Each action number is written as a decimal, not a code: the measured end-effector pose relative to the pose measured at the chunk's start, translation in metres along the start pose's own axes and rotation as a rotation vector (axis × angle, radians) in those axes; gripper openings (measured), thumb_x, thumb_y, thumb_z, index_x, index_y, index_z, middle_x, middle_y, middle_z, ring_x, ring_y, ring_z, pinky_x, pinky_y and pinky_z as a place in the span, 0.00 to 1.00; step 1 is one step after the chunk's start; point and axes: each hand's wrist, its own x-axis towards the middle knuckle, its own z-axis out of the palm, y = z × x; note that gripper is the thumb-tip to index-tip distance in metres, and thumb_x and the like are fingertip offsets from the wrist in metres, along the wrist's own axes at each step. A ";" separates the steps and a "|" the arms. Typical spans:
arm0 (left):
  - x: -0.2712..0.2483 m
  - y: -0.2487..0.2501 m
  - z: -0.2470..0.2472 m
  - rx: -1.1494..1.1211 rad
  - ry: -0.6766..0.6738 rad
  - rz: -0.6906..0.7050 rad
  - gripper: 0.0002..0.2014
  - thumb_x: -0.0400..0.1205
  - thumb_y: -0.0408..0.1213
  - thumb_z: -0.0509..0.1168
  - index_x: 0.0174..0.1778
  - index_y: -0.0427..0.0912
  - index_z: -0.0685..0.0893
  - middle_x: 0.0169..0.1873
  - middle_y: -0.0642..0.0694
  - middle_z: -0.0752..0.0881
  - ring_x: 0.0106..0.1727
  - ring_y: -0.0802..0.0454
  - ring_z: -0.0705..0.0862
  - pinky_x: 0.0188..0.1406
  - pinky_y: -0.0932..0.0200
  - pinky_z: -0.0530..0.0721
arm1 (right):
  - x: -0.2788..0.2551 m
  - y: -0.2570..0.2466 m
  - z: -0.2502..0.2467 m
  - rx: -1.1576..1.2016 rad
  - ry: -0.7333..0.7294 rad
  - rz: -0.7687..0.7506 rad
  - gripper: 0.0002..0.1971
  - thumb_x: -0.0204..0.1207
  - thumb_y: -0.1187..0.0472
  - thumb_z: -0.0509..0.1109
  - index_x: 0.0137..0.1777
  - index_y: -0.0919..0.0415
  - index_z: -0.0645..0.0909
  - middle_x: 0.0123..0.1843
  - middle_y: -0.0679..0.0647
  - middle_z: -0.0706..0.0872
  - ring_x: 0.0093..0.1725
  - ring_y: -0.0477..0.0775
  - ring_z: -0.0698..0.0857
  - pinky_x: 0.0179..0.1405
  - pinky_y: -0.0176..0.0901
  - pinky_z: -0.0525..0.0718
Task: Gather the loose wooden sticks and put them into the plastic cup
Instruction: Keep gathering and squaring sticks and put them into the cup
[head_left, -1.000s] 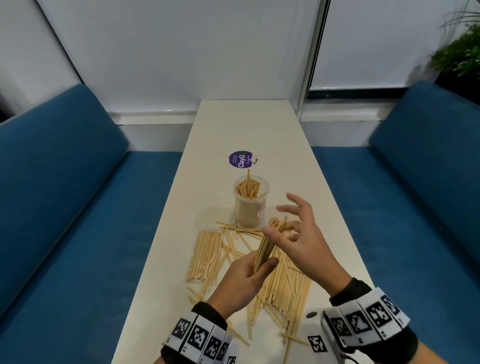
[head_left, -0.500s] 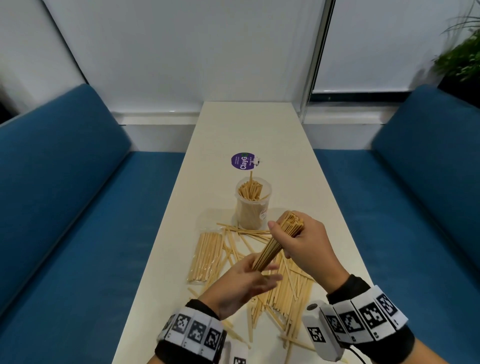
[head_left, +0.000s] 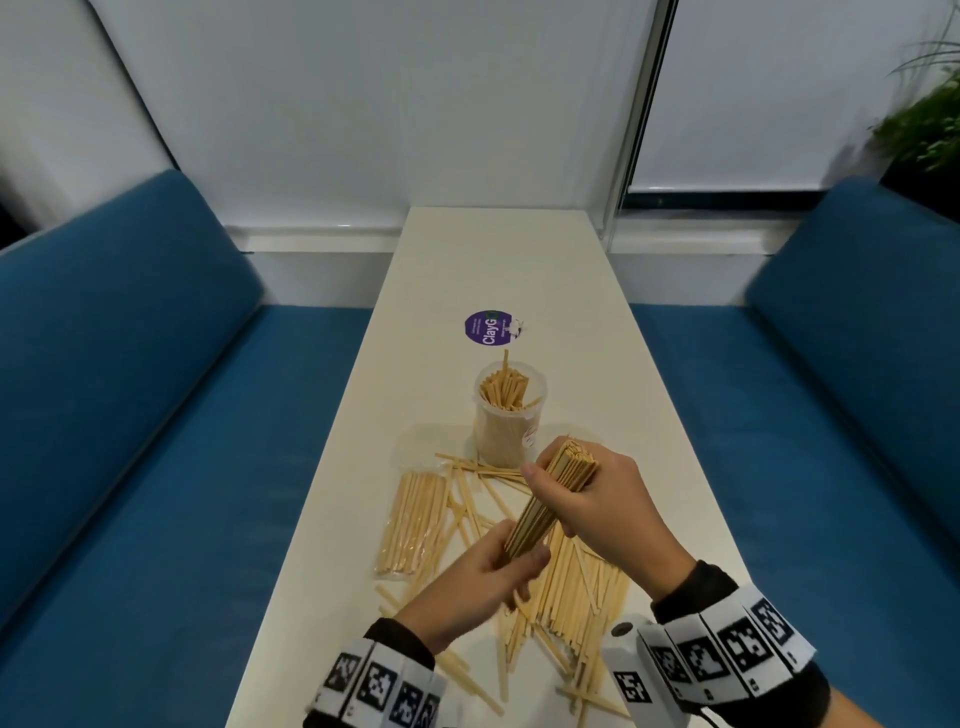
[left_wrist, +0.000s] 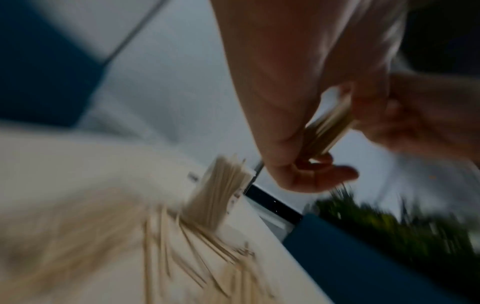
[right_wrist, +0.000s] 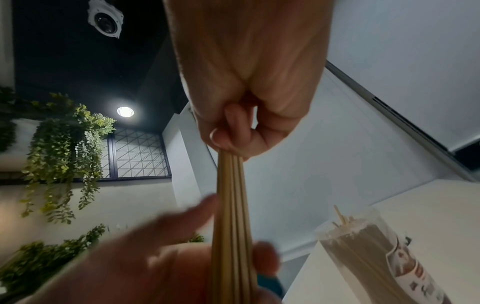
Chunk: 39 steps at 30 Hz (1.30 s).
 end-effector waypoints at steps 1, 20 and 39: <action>0.000 -0.001 0.000 0.153 0.000 0.025 0.20 0.78 0.57 0.61 0.59 0.50 0.75 0.33 0.53 0.74 0.32 0.60 0.73 0.36 0.65 0.73 | 0.002 -0.001 0.000 0.000 -0.036 0.002 0.10 0.75 0.56 0.73 0.39 0.62 0.81 0.26 0.51 0.82 0.21 0.42 0.77 0.24 0.38 0.82; -0.029 -0.050 -0.091 0.383 0.366 -0.192 0.06 0.83 0.50 0.59 0.55 0.62 0.76 0.55 0.57 0.83 0.52 0.60 0.84 0.47 0.71 0.80 | 0.137 0.039 -0.016 -0.051 0.388 -0.023 0.14 0.79 0.58 0.67 0.37 0.67 0.78 0.34 0.62 0.82 0.22 0.43 0.78 0.24 0.25 0.75; -0.039 -0.102 -0.081 0.863 0.138 -0.168 0.10 0.82 0.39 0.63 0.58 0.56 0.78 0.54 0.62 0.74 0.57 0.66 0.74 0.56 0.77 0.68 | 0.174 0.108 0.025 -0.515 -0.134 0.425 0.29 0.71 0.33 0.65 0.67 0.49 0.75 0.63 0.58 0.63 0.67 0.62 0.63 0.70 0.52 0.63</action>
